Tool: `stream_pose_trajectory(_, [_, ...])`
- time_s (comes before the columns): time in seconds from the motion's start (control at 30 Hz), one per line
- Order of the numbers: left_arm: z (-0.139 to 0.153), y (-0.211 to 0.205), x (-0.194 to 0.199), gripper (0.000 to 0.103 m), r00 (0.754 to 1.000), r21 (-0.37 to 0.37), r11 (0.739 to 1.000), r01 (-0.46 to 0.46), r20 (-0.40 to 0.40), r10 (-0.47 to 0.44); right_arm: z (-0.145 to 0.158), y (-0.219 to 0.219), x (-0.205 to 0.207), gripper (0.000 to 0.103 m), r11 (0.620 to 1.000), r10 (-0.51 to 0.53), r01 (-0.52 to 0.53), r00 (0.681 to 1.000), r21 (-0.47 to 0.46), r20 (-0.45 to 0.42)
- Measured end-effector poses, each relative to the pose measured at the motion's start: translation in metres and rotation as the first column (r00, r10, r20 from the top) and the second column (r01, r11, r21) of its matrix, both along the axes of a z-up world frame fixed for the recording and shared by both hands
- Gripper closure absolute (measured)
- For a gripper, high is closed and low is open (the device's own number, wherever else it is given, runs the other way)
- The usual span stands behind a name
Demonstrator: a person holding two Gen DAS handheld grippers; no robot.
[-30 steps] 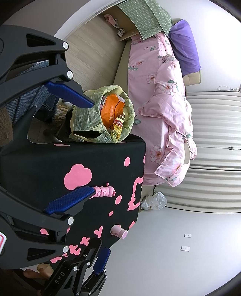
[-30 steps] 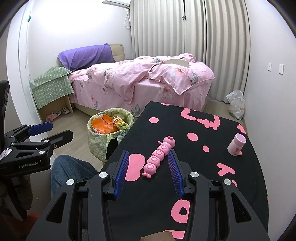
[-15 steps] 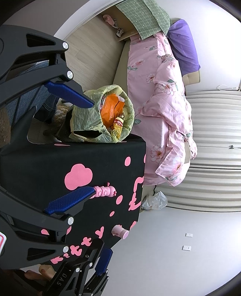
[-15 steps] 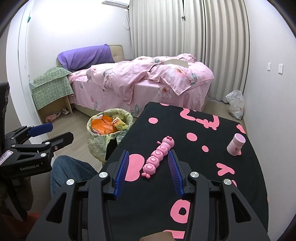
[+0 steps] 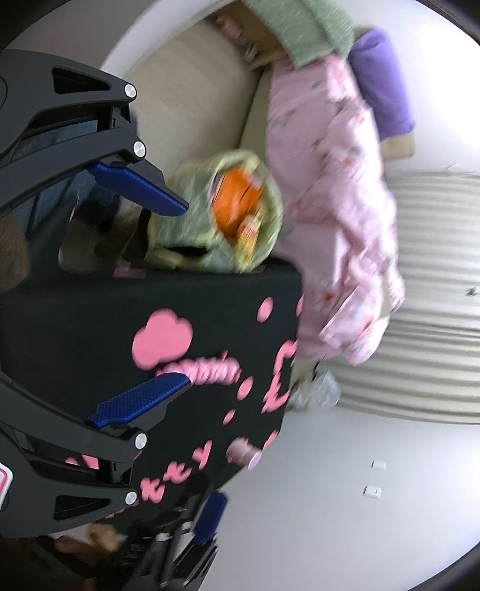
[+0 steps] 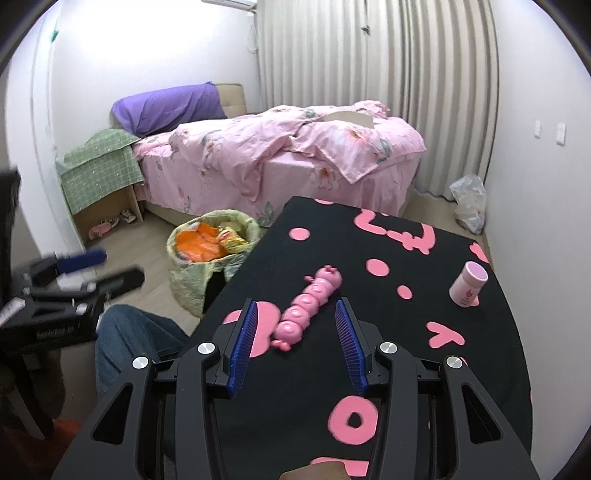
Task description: Collect trash
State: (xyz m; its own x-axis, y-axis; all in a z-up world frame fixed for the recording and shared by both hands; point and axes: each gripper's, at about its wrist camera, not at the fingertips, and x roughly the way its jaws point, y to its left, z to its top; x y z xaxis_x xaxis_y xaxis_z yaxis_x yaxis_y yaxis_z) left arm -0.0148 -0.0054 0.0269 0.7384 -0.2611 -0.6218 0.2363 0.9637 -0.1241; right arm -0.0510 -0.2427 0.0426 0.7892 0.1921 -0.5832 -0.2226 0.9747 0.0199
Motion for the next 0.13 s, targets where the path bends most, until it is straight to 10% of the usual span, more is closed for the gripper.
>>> stream_pose_trajectory(0.13, [-0.033,-0.031,0.028,0.02,0.993,-0.023,0.997,0.078,-0.082,-0.08,-0.018,-0.05,0.038,0.054,0.997,-0.077,0.076,0.997,-0.013,-0.031])
